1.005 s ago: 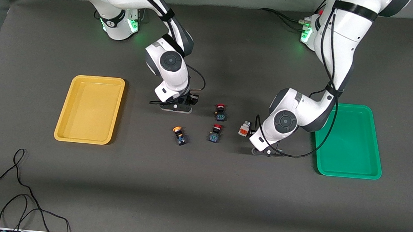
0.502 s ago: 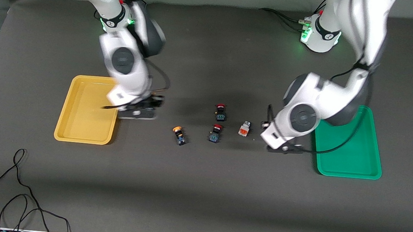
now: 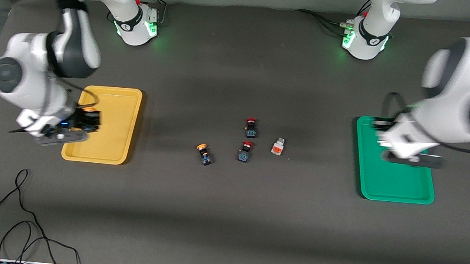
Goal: Place green and yellow buttons in trays
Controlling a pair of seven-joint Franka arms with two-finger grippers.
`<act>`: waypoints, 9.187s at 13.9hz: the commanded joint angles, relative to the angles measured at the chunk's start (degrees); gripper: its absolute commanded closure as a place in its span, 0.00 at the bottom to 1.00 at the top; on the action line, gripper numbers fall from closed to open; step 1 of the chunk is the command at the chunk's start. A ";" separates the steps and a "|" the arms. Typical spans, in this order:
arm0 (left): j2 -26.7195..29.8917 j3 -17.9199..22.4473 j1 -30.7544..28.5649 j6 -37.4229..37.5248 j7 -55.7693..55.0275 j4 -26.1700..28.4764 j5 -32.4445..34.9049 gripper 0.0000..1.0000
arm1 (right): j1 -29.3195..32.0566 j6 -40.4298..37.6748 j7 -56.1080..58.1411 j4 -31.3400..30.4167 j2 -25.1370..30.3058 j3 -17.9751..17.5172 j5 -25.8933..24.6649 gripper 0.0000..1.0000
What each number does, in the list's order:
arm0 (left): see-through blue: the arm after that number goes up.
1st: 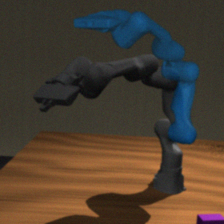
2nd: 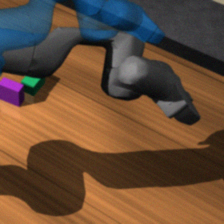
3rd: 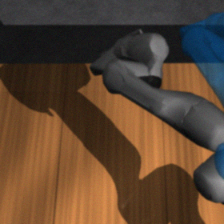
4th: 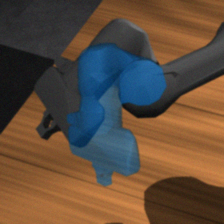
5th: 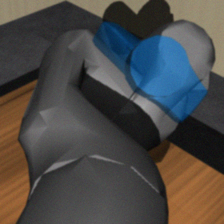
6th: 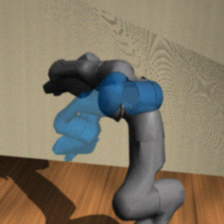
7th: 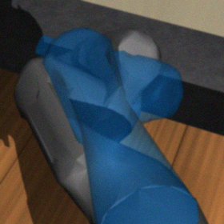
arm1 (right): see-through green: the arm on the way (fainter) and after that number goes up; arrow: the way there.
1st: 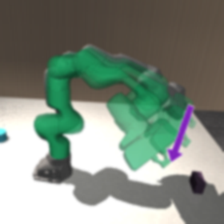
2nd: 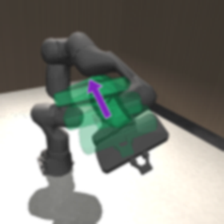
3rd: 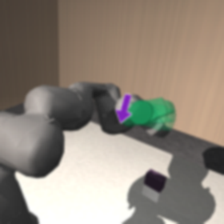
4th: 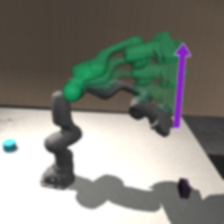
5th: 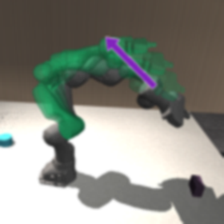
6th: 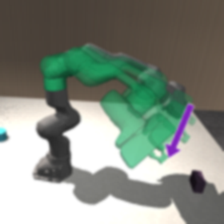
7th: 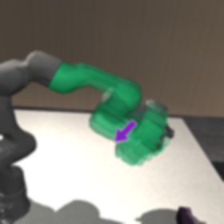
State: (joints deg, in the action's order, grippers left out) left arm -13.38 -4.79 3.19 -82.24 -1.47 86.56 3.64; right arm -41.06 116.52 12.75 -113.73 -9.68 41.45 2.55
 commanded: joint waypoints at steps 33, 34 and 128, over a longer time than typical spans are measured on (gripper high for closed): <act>8.89 -6.53 -16.91 -27.62 8.42 31.61 3.58 0.00 | -12.29 -7.89 -15.10 27.58 -23.97 -4.33 17.93 0.00; 8.37 -7.86 -15.68 -19.01 5.98 24.69 0.78 0.00 | -12.29 -7.80 -17.91 29.34 -25.47 -6.54 18.02 0.00; 5.48 -8.75 -12.42 5.78 7.09 -5.18 1.02 0.00 | 39.71 -28.02 -4.30 22.41 7.21 -35.79 -2.63 0.00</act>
State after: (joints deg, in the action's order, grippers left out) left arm -3.84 -13.88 -10.04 -77.27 6.85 83.57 4.02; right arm -6.64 86.76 12.27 -87.47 -6.12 12.32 1.77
